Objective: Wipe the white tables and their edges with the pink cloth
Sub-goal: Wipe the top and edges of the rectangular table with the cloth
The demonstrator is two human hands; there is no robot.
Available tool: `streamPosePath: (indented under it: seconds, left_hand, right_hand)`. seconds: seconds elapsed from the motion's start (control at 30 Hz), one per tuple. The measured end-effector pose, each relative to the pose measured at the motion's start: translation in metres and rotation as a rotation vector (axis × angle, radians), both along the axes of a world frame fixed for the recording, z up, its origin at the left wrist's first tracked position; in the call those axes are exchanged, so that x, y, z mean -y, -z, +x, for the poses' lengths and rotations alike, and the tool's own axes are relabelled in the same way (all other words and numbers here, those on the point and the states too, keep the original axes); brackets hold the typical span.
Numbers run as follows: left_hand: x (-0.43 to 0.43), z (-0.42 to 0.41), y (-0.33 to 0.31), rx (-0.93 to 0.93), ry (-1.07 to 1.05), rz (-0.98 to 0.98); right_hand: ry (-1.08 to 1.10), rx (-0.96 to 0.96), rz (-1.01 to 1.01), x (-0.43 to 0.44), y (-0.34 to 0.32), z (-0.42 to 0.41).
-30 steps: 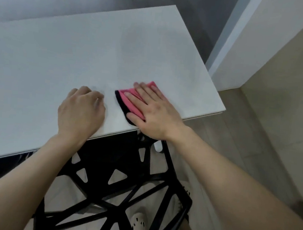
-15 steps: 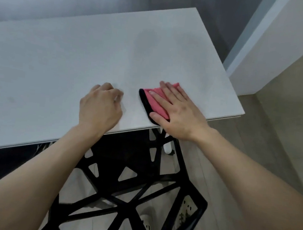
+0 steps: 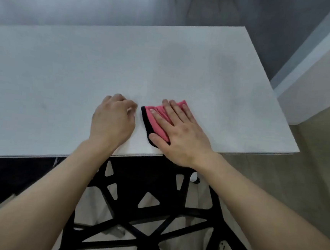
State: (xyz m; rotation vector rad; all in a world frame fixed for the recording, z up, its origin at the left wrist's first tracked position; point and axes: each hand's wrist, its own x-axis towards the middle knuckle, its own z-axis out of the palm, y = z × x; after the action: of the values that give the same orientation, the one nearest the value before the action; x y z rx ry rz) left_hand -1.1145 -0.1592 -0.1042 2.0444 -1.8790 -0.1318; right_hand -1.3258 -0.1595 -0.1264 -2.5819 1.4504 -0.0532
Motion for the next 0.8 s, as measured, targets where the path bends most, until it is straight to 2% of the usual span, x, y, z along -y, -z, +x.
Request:
streamPosePath:
  seconds: [0.1, 0.17, 0.23, 0.33, 0.37, 0.4, 0.47, 0.53, 0.57, 0.6, 0.63, 0.7, 0.77, 0.8]
  left_hand:
    - [0.002, -0.008, 0.005, 0.084, -0.041, -0.01]
    - [0.0, -0.011, 0.005, 0.11, -0.046, -0.008]
    - [-0.002, -0.01, 0.002, 0.113, -0.035, -0.004]
    - [-0.002, -0.009, -0.003, 0.094, -0.055, 0.03]
    - [0.0, -0.009, -0.006, 0.089, -0.066, 0.047]
    - [0.002, -0.01, -0.01, 0.079, -0.071, 0.077]
    - [0.013, -0.005, -0.023, 0.051, -0.068, 0.199]
    - [0.03, 0.006, -0.04, -0.008, -0.087, 0.373]
    - [0.039, 0.01, -0.047, -0.069, -0.127, 0.428]
    - [0.045, 0.013, -0.053, -0.128, -0.175, 0.447]
    - [0.051, 0.014, -0.056, -0.157, -0.221, 0.436]
    - [0.052, 0.013, -0.06, -0.154, -0.295, 0.384]
    - [0.046, 0.014, -0.059, -0.127, -0.381, 0.341]
    - [0.042, 0.017, -0.059, -0.112, -0.431, 0.328]
  right_hand:
    - [-0.182, -0.016, 0.03, 0.015, -0.007, -0.029]
    - [-0.21, -0.055, 0.066, 0.047, -0.012, -0.054]
    - [-0.016, -0.098, 0.07, 0.105, -0.015, -0.082]
    - [0.44, -0.108, 0.042, 0.177, -0.015, -0.078]
    - [0.449, -0.116, 0.019, 0.179, -0.013, -0.059]
    - [0.33, -0.116, -0.01, 0.168, -0.01, -0.038]
    - [-0.146, -0.108, -0.034, 0.122, -0.008, -0.016]
    - [-0.588, -0.105, -0.001, 0.097, -0.013, -0.038]
    - [-0.674, -0.103, 0.025, 0.113, -0.017, -0.056]
    - [-0.648, -0.122, 0.038, 0.143, -0.018, -0.072]
    - [-0.522, -0.148, 0.042, 0.181, -0.017, -0.084]
    - [-0.076, -0.147, 0.009, 0.258, -0.017, -0.087]
    - [0.243, -0.087, -0.021, 0.294, -0.015, -0.045]
    - [0.262, -0.071, -0.023, 0.287, -0.014, -0.01]
